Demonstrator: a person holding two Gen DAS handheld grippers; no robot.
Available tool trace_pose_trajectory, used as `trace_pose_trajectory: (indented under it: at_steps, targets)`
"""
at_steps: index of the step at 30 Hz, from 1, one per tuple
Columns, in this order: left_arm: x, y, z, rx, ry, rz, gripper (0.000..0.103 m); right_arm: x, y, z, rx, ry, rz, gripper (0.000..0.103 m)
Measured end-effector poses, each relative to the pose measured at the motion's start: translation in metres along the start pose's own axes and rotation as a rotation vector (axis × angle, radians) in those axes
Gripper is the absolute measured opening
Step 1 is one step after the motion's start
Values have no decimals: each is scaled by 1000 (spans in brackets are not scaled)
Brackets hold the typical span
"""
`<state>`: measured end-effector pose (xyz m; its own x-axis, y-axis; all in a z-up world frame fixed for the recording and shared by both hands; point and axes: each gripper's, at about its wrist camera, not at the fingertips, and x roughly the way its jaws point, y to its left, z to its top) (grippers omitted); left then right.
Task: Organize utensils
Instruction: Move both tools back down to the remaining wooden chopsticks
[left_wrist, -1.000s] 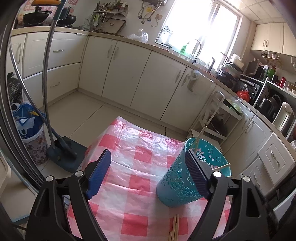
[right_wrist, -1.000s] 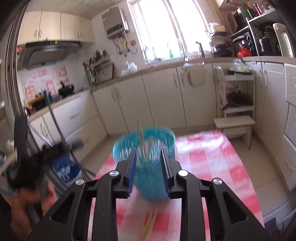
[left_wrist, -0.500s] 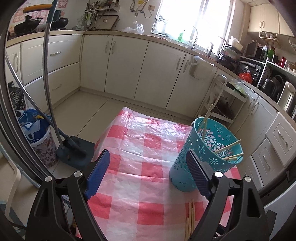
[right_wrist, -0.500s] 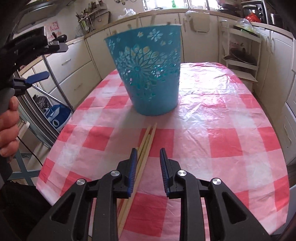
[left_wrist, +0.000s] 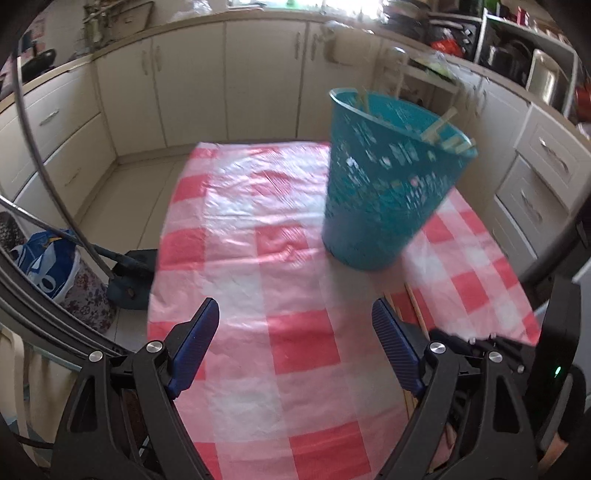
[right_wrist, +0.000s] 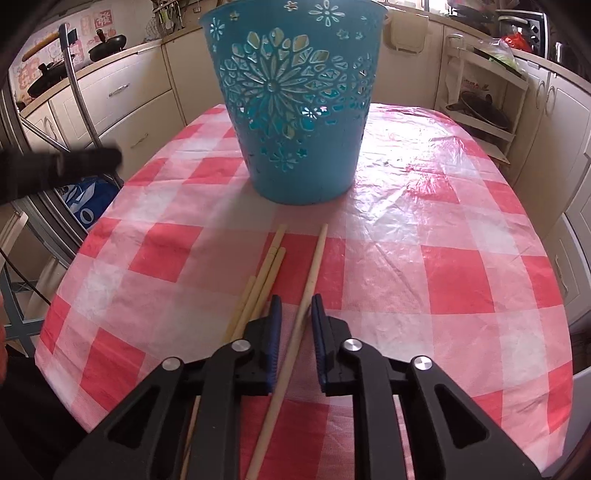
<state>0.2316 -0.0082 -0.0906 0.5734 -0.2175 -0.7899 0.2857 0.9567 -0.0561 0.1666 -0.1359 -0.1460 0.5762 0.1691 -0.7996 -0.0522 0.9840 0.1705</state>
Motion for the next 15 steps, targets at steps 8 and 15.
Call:
trace_pose_trajectory:
  at_steps: [8,15]
  targets:
    - [24,-56,-32,223,89,-2,80,-4,-15,-3,6,3,6,8]
    - [37,-57,-38,232,135,-1,80,-7,-16,-5,-25,3,-4,8]
